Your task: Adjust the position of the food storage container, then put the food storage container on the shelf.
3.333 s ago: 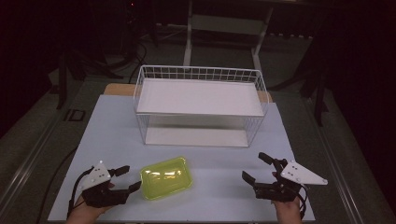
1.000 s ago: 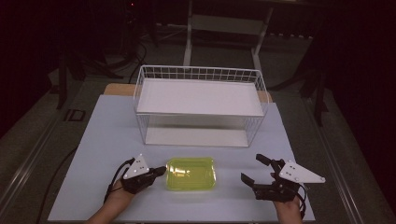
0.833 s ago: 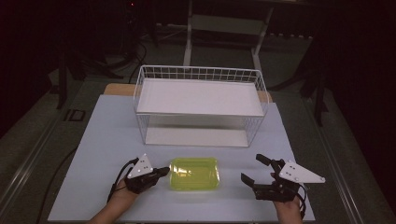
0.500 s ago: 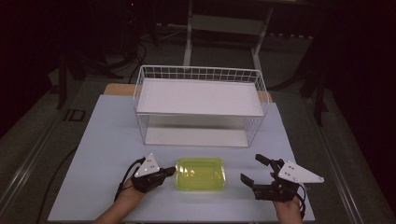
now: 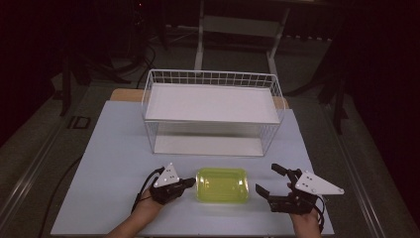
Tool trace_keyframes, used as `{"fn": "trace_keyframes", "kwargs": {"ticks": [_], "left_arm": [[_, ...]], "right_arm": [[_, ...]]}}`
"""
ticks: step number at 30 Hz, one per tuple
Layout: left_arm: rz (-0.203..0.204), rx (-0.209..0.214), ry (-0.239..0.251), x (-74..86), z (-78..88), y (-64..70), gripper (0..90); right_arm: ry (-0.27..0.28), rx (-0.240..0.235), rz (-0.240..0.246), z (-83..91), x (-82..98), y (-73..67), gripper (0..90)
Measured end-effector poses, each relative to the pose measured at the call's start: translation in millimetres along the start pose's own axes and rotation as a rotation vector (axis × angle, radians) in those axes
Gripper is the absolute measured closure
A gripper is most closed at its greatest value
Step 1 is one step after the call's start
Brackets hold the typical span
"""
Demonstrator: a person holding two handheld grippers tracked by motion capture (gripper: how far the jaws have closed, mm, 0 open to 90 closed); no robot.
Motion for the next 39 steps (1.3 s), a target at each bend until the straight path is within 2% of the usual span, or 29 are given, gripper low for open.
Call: {"fn": "trace_keyframes", "kwargs": {"ticks": [2,3,5,6,8,9,10,12,14,17,18,19,21,23,24,26,27,28,29,32,33,34,37,39], "left_arm": [[-0.005,-0.008,0.003,-2.8,2.5,0.0,88.9],[0.006,-0.014,0.017,-5.7,4.9,-0.2,81.2],[0.047,-0.022,0.029,-12.1,9.3,-0.8,71.3],[0.078,-0.02,0.03,-15.7,11.2,-0.8,63.9],[0.121,-0.043,0.047,-23.5,15.1,-1.2,48.9],[0.143,-0.031,0.055,-27.3,16.8,-0.7,36.7],[0.151,-0.017,0.061,-30.7,18.0,-0.2,24.5],[0.165,0.008,0.07,-36.6,19.6,1.5,13.7],[0.171,0.02,0.042,-40.3,18.5,4.1,2.5],[0.191,0.006,0.029,-41.3,16.3,6.0,1.7],[0.193,0.003,0.009,-40.1,14.6,6.5,1.7],[0.193,-0.005,-0.019,-37.8,12.5,6.4,1.7],[0.181,0.004,-0.032,-33.9,8.6,7.2,1.8],[0.164,-0.004,-0.083,-28.2,4.1,6.7,3.7],[0.173,0.002,-0.081,-27.0,2.1,6.6,4.0],[0.188,0.003,-0.092,-25.4,-0.2,6.2,5.4],[0.238,0.009,-0.102,-25.2,-3.8,5.4,5.5],[0.262,0.009,-0.101,-25.8,-5.3,4.7,5.9],[0.277,0.007,-0.11,-26.1,-6.5,4.2,6.9],[0.298,-0.009,-0.139,-25.8,-9.1,2.6,8.3],[0.341,-0.047,-0.141,-26.7,-14.1,-2.5,19.2],[0.341,-0.047,-0.141,-26.7,-14.1,-2.5,19.2],[0.405,-0.072,-0.199,-22.4,-22.2,-3.4,19.6],[0.412,-0.075,-0.214,-20.7,-23.6,-3.3,22.0]], "right_arm": [[-0.002,0.003,0.002,0.1,0.2,0.2,14.4],[-0.002,0.003,0.0,0.0,0.4,0.4,14.4],[-0.006,-0.001,0.004,-0.4,1.0,0.3,13.0],[-0.009,-0.015,0.009,-1.4,1.4,0.1,12.6],[-0.02,-0.024,0.005,-2.9,3.2,-0.7,11.6],[-0.025,-0.015,0.012,-3.6,4.2,-0.8,10.8],[-0.031,-0.013,0.014,-4.4,5.1,-1.3,10.9],[-0.037,-0.018,0.008,-5.2,6.4,-2.4,10.9],[-0.052,-0.011,0.018,-6.2,7.8,-2.4,10.9],[-0.026,0.03,0.004,-7.3,8.6,0.4,11.2],[-0.023,0.037,-0.012,-8.0,8.9,2.0,14.4],[-0.03,0.034,-0.03,-9.1,9.7,3.3,13.8],[-0.085,0.011,-0.081,-13.2,15.2,4.8,14.4],[-0.158,-0.008,-0.119,-17.8,21.1,6.6,16.1],[-0.166,-0.014,-0.144,-19.3,22.1,7.6,16.9],[-0.18,-0.02,-0.149,-21.0,23.0,8.5,16.9],[-0.209,-0.028,-0.129,-26.4,24.6,9.9,15.4],[-0.223,-0.017,-0.131,-28.6,26.1,10.8,12.9],[-0.25,0.004,-0.134,-31.8,28.7,12.3,12.1],[-0.266,0.019,-0.147,-34.5,30.8,13.5,12.1],[-0.306,0.041,-0.235,-45.6,40.8,17.9,11.2],[-0.306,0.041,-0.235,-45.6,40.8,17.9,11.2],[-0.365,0.056,-0.284,-55.2,53.3,18.0,15.3],[-0.381,0.055,-0.296,-56.9,56.5,17.1,17.4]]}}
Point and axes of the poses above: each handheld gripper's, and its own axes: z roughly backward along the jaws, x roughly out of its underside, y roughly to its right, the point moved 6 cm from there along -z, roughly forward along the jaws, and after that the axes turned 9 degrees about y, right-handed, at the moved point
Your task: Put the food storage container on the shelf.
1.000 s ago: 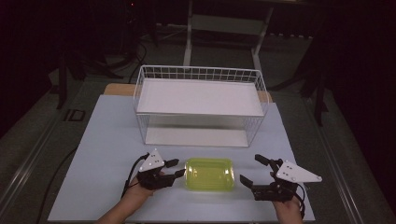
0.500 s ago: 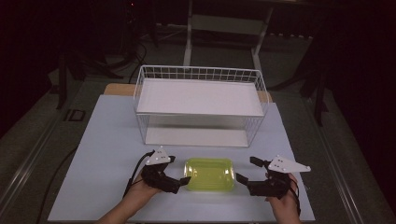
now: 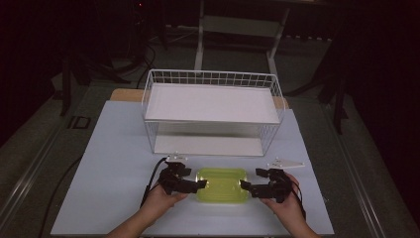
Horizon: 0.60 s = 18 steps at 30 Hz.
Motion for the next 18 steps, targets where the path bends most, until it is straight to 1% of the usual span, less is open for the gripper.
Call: {"fn": "trace_keyframes", "kwargs": {"ticks": [1,2,3,4,5,6,7,8,9,10,11,12,13,14,15,17,18], "left_arm": [[0.007,-0.011,-0.011,1.3,-1.4,-0.7,23.1],[0.022,-0.015,-0.02,2.3,-2.8,-1.2,25.0],[0.034,-0.018,-0.027,3.1,-3.9,-2.0,33.9],[0.057,-0.012,-0.033,4.2,-4.7,-2.9,39.1],[0.057,-0.012,-0.033,4.2,-4.7,-2.9,43.9],[0.065,-0.001,-0.033,4.4,-4.5,-3.2,43.9],[0.073,0.015,-0.034,4.5,-4.1,-3.2,46.7],[0.072,0.034,-0.036,4.4,-2.3,-2.1,54.6],[0.072,0.034,-0.036,4.4,-2.3,-2.1,60.0],[0.074,0.04,-0.033,4.0,-1.4,-0.9,61.1],[0.059,0.035,-0.033,4.2,-0.8,0.0,61.6],[0.057,0.036,-0.033,4.6,0.0,0.7,63.0],[0.065,0.046,-0.034,4.8,0.7,2.5,64.0],[0.065,0.046,-0.034,4.8,0.7,2.5,64.0],[0.06,0.041,-0.035,4.8,1.1,3.1,64.4],[0.062,0.042,-0.036,5.1,2.1,4.2,65.1],[0.054,0.036,-0.035,5.4,3.7,6.2,65.6]], "right_arm": [[-0.013,-0.001,-0.02,-2.7,2.4,0.2,17.6],[-0.024,0.0,-0.043,-4.7,4.7,0.4,21.1],[-0.055,0.002,-0.069,-9.1,9.4,0.7,23.5],[-0.066,-0.001,-0.081,-10.6,11.5,0.2,27.6],[-0.08,0.0,-0.082,-12.2,13.5,-0.3,30.2],[-0.08,0.0,-0.082,-12.2,13.5,-0.3,30.2],[-0.09,0.006,-0.087,-13.0,14.9,-0.3,31.8],[-0.108,0.005,-0.095,-14.6,17.0,-0.9,39.4],[-0.108,0.005,-0.095,-14.6,17.0,-0.9,39.4],[-0.106,0.001,-0.111,-13.8,15.9,-1.2,51.0],[-0.115,0.008,-0.096,-13.1,15.4,-1.4,56.9],[-0.111,0.009,-0.091,-12.7,15.4,-1.5,57.3],[-0.12,0.006,-0.102,-12.6,16.2,-1.5,58.1],[-0.12,0.006,-0.102,-12.6,16.2,-1.5,58.1],[-0.121,-0.003,-0.114,-11.7,16.4,-1.1,59.8],[-0.12,0.0,-0.109,-11.0,16.3,-1.6,60.4],[-0.117,0.005,-0.113,-9.1,15.6,-1.7,64.1]]}}
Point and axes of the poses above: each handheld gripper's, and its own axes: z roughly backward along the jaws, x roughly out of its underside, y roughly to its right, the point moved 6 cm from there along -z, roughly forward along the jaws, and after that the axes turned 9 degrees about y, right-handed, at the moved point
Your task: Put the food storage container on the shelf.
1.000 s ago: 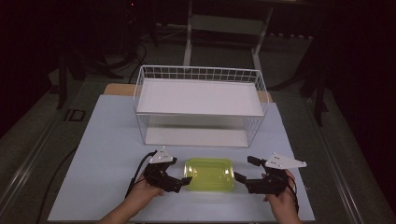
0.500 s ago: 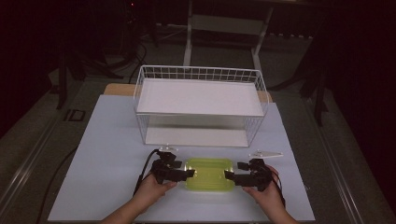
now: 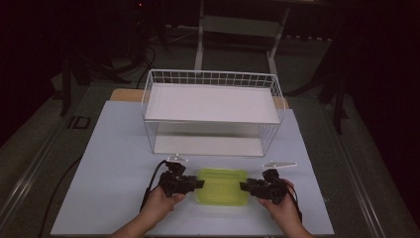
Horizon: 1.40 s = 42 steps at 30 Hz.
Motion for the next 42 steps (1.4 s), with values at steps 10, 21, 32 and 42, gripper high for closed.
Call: {"fn": "trace_keyframes", "kwargs": {"ticks": [10,21,32,42], "left_arm": [[-0.002,0.0,0.004,4.2,7.5,9.4,69.7],[0.003,-0.018,0.014,8.0,13.2,18.4,74.3],[0.001,-0.016,0.055,7.6,19.5,22.3,79.7],[-0.036,-0.014,0.155,-21.2,36.0,20.7,80.6]], "right_arm": [[0.017,-0.003,0.002,7.2,-0.2,-6.1,69.3],[0.017,-0.032,-0.041,14.7,2.3,-12.9,73.9],[0.052,-0.02,-0.051,20.3,-1.9,-16.0,78.3],[0.12,-0.018,-0.017,24.3,-28.3,-22.7,78.4]]}}
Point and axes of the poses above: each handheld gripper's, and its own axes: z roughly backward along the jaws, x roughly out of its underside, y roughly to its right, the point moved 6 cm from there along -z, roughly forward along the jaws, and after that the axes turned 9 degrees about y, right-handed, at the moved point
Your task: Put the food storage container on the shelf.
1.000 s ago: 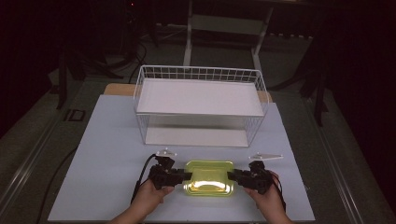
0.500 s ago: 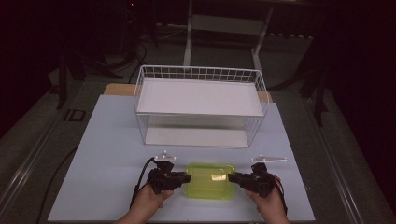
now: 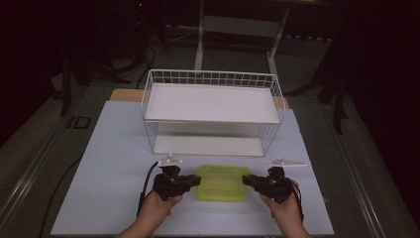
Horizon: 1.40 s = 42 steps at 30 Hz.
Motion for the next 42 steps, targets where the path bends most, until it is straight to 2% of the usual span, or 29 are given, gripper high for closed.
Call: {"fn": "trace_keyframes", "kwargs": {"ticks": [3,4,5,6,10,14,22,30,36,42], "left_arm": [[-0.031,0.017,0.05,-14.1,5.3,-2.7,80.6],[-0.031,0.017,0.05,-14.1,5.3,-2.7,80.7],[-0.042,0.009,0.068,-21.4,6.8,-5.0,80.7],[-0.045,0.0,0.072,-24.1,7.1,-6.5,80.8],[-0.052,-0.035,0.088,-32.5,6.5,-14.1,80.7],[-0.037,-0.066,0.095,-36.1,2.5,-25.3,80.6],[-0.004,-0.094,0.077,-38.5,-15.2,-49.5,80.4],[0.001,-0.126,0.049,-40.9,-33.8,-69.1,80.2],[0.011,-0.14,0.053,-45.8,-43.1,-76.7,80.1],[0.022,-0.134,0.064,-46.9,-51.5,-82.9,80.1]], "right_arm": [[0.025,-0.008,-0.001,-1.0,-13.5,-1.6,78.4],[0.025,-0.008,-0.001,-1.0,-13.5,-1.6,78.4],[0.032,-0.011,0.005,-1.6,-17.9,-2.2,78.5],[0.043,-0.007,0.017,-3.3,-26.0,-4.0,78.5],[0.062,0.007,0.037,-9.5,-40.1,-6.3,78.8],[0.074,0.024,0.054,-20.0,-48.6,-6.6,78.9],[0.062,0.047,0.065,-45.1,-54.2,6.3,79.0],[0.056,0.082,0.048,-64.1,-53.6,20.6,79.0],[0.073,0.095,0.045,-74.6,-58.0,30.6,78.7],[0.094,0.114,0.047,-83.1,-60.3,40.3,78.2]]}}
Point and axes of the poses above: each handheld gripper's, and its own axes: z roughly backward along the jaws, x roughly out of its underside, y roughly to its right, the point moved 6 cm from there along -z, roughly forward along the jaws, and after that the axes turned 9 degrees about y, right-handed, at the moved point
